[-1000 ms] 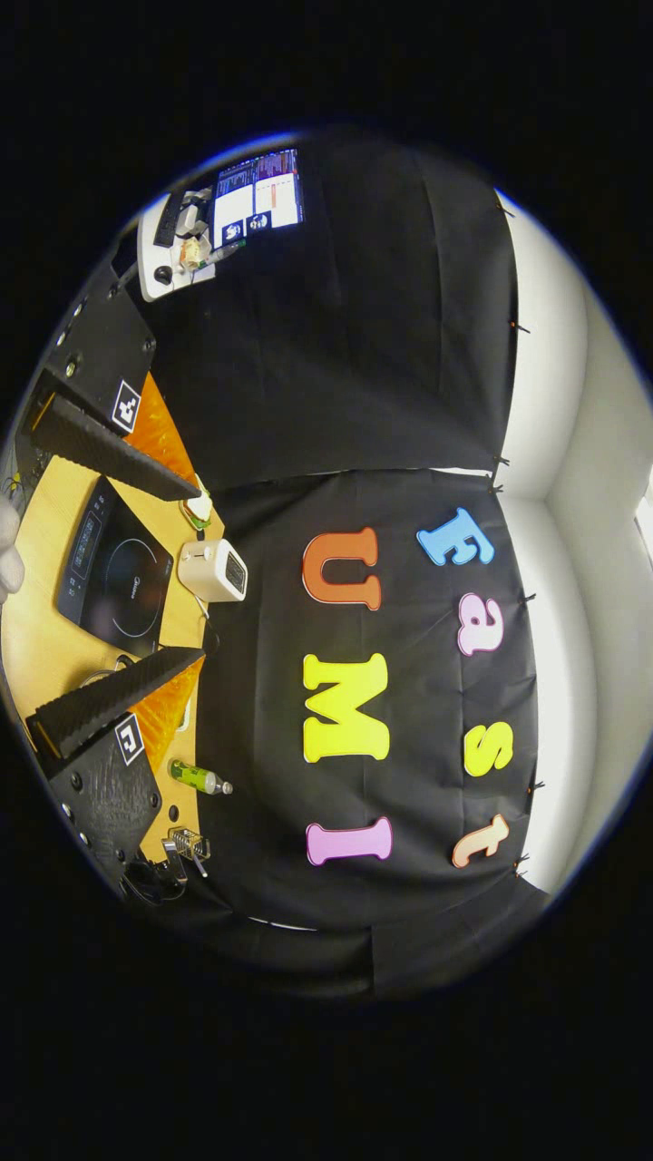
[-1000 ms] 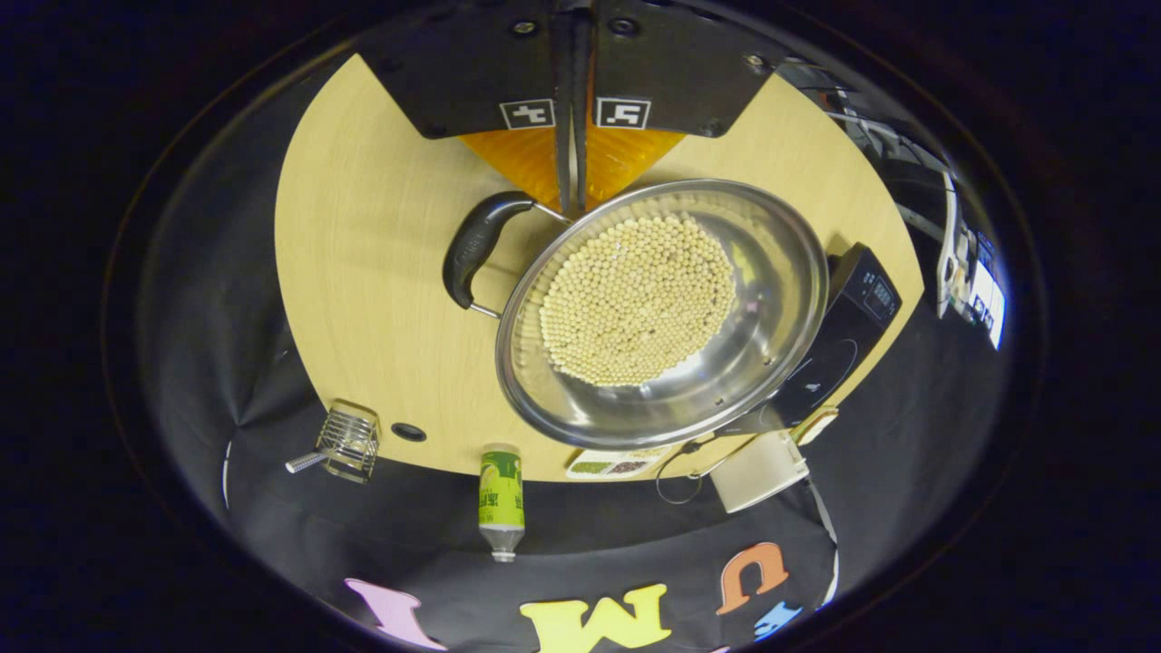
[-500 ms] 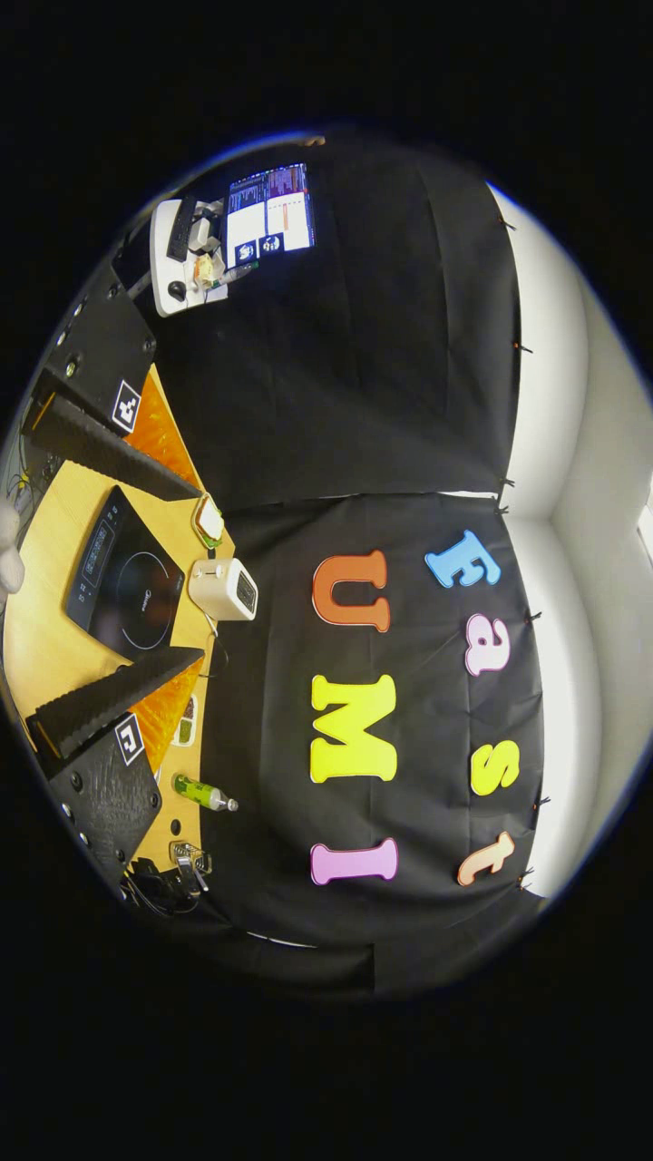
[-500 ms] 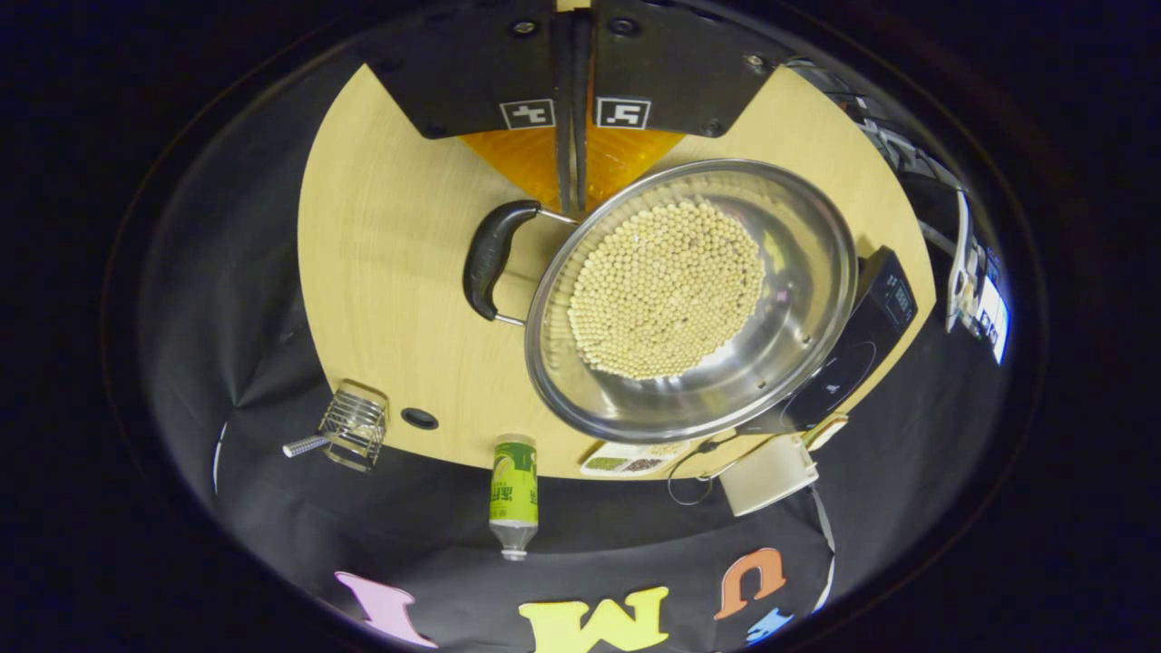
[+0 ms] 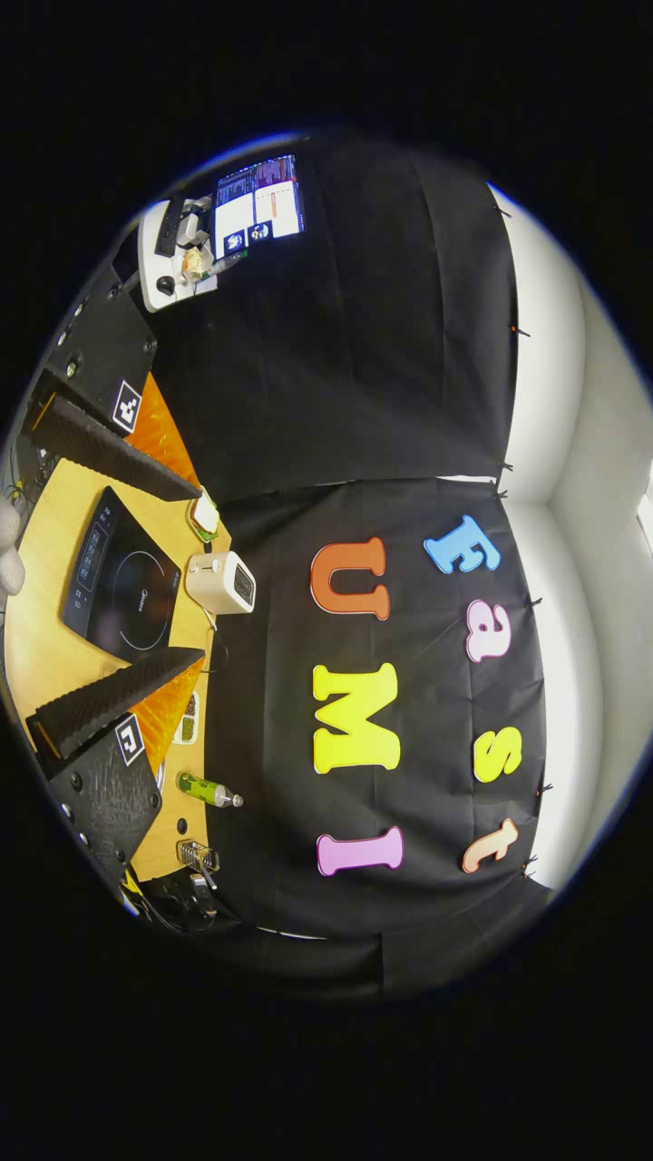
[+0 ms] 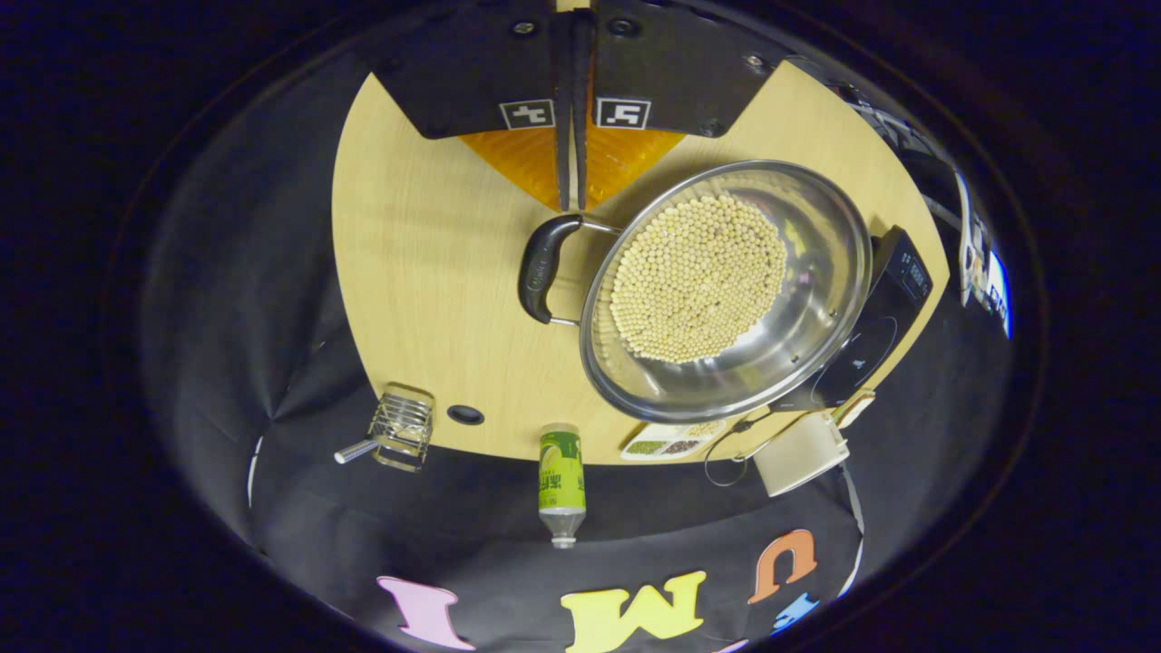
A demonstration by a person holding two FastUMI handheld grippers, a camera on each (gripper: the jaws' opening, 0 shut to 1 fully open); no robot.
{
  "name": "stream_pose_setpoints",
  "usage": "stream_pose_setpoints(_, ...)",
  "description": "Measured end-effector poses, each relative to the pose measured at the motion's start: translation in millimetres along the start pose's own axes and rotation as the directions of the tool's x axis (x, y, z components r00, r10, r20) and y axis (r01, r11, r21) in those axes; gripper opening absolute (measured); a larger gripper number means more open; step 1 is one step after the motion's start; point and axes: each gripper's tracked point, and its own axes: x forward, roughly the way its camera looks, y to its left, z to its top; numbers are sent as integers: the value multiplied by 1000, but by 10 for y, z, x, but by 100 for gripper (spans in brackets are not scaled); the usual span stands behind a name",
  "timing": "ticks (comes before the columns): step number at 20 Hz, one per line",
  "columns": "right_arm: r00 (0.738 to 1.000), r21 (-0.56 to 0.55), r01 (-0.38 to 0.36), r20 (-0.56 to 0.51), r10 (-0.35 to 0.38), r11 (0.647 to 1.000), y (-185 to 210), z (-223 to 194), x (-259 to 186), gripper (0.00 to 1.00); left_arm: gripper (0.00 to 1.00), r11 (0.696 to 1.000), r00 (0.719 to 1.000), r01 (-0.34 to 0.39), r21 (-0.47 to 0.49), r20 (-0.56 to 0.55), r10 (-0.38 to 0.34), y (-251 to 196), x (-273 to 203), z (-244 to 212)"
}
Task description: First push the handle of the pot to place it horizontally, then grasp the pot with both hands and set it on the induction cooktop.
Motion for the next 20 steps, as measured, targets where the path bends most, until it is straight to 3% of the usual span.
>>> stream_pose_setpoints(4,994,18,69,85,-70,997,12,72,-396,0,96,994,994,107,34,19,-108,-26,108,-26)
stream_pose_setpoints(10,968,102,119,207,-138,988,256,107,-1110,4,96,957,957,288,30,24,-289,-25,369,-139)
stream_pose_setpoints(12,955,147,127,250,-161,981,322,107,-1335,22,96,940,940,340,30,23,-341,-24,431,-217)
stream_pose_setpoints(15,939,173,171,271,-213,970,376,9,-1596,74,96,912,912,411,10,-1,-411,-66,544,-396)
stream_pose_setpoints(16,933,174,186,276,-229,967,382,-22,-1657,73,96,903,903,430,1,-14,-430,-99,578,-458)
stream_pose_setpoints(18,925,161,212,285,-251,964,408,-88,-1752,81,96,877,876,480,-22,-48,-480,-242,639,-635)
stream_pose_setpoints(20,925,150,232,272,-265,961,409,-172,-1743,98,96,859,853,509,-52,-100,-512,-387,723,-862)
